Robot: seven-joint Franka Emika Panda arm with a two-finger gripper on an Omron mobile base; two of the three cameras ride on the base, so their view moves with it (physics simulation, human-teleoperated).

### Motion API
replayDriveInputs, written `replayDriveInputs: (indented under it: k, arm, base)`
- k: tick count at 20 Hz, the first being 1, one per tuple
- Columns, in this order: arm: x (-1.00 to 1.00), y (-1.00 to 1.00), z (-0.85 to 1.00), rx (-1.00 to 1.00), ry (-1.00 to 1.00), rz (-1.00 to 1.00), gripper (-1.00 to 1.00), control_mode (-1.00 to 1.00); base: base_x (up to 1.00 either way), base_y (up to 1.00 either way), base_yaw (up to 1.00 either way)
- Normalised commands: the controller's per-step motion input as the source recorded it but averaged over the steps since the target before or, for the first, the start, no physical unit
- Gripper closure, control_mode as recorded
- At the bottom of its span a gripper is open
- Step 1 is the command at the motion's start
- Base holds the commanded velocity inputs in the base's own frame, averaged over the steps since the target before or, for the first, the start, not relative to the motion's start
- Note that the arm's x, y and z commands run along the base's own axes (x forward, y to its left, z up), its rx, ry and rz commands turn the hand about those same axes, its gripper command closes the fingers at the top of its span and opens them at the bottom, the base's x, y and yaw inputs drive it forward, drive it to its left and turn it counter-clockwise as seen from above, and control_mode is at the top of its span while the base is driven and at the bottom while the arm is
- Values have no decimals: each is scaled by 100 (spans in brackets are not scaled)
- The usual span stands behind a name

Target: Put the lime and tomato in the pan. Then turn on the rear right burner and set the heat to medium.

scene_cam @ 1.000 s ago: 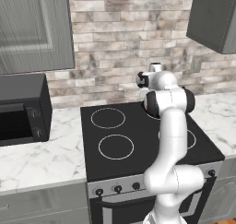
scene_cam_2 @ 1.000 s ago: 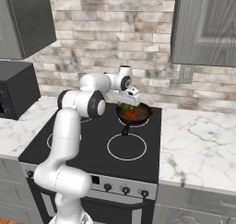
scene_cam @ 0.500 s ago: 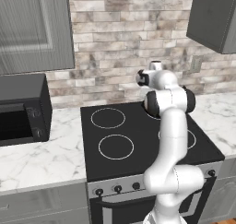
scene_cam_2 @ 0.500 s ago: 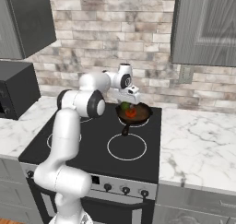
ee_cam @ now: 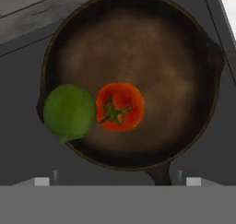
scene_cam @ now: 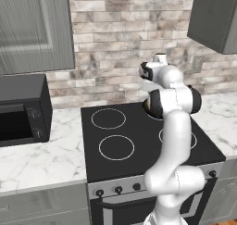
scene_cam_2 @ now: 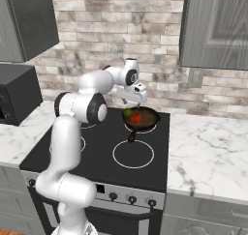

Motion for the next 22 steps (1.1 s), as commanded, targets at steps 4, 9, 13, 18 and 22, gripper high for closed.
replayDriveInputs:
  k: [4, 9, 13, 18, 22]
  arm:
    - [-97, 0, 4, 0, -16, 0, -100, -100]
    - [-100, 0, 0, 0, -29, 1, -100, -100]
    - [-99, 0, 0, 0, -27, 1, -100, -100]
    - [-70, 0, 12, 0, -19, 6, -100, -100]
    - [-62, 0, 37, 0, -6, 18, -100, -100]
  base:
    - [0, 0, 0]
    - [0, 0, 0]
    - [0, 0, 0]
    - [0, 0, 0]
    - [0, 0, 0]
